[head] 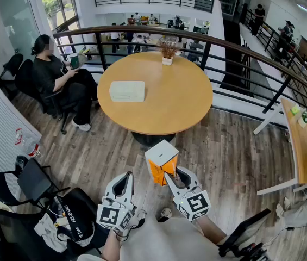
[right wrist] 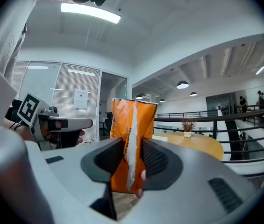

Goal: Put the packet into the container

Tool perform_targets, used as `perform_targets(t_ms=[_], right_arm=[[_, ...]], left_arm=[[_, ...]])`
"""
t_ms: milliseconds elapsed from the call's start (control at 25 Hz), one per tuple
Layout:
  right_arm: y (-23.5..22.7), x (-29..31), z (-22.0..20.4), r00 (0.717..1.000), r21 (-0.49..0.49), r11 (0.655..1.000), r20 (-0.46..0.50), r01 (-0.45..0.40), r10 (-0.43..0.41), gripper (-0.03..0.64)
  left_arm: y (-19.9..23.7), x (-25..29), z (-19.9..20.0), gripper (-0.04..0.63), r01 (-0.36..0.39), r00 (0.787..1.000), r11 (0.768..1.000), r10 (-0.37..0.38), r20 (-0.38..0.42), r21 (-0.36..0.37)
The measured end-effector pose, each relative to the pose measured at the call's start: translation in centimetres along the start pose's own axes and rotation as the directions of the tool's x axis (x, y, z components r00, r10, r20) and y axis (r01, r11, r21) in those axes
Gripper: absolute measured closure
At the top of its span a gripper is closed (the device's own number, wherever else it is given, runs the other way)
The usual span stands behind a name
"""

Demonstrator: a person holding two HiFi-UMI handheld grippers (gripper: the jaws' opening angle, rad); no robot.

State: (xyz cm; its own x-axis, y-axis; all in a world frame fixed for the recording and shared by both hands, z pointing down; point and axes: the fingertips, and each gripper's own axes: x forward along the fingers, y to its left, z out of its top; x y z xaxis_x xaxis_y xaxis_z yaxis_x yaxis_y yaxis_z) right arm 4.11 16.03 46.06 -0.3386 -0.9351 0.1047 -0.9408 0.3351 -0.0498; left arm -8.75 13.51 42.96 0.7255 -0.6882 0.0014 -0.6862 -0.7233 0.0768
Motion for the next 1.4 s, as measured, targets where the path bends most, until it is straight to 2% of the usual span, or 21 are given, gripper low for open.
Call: perform_targets(t_ms=[120, 320, 720, 960, 1120, 1400], right_arm=[[-0.7, 0.6, 0.0, 1.0, 0.0, 1.0, 0.0, 0.007, -0.007, 0.494], [-1.3, 1.4, -0.9, 1.0, -0.009, 1.0, -0.02, 0.006, -0.006, 0.494], [-1.3, 1.2, -1.0, 1.0, -0.01, 1.0, -0.021, -0.003, 0.003, 0.494], [-1.4, 1.7, -0.9, 1.0, -0.029, 1.0, -0.018, -0.006, 0.005, 0.494], [-1.5, 2.6, 0.8, 1.0, -0.022, 1.0, 0.009, -0.021, 0.021, 0.494], [-1.6, 1.9, 1.8, 1.0, -0.025, 0.999, 0.012, -0.023, 0.023, 0.494]], left_arm=[[0.1, 0.8, -0.4, 0.591, 0.012, 1.0, 1.0, -0.012, 0.016, 0.006], [0.3, 1.5, -1.7, 0.591, 0.006, 1.0, 1.0, -0.006, -0.003, 0.002], [-0.5, 1.4, -1.4, 0.591, 0.007, 1.0, 1.0, -0.007, -0.008, 0.01], [-0.2, 1.4, -0.5, 0.591, 0.002, 1.0, 1.0, -0.002, 0.006, 0.018], [0.2, 1.2, 1.1, 0.591, -0.017, 1.0, 0.999, 0.016, 0.022, 0.03], [-0.9, 1.2, 1.3, 0.591, -0.011, 1.0, 1.0, 0.011, 0.003, 0.027]])
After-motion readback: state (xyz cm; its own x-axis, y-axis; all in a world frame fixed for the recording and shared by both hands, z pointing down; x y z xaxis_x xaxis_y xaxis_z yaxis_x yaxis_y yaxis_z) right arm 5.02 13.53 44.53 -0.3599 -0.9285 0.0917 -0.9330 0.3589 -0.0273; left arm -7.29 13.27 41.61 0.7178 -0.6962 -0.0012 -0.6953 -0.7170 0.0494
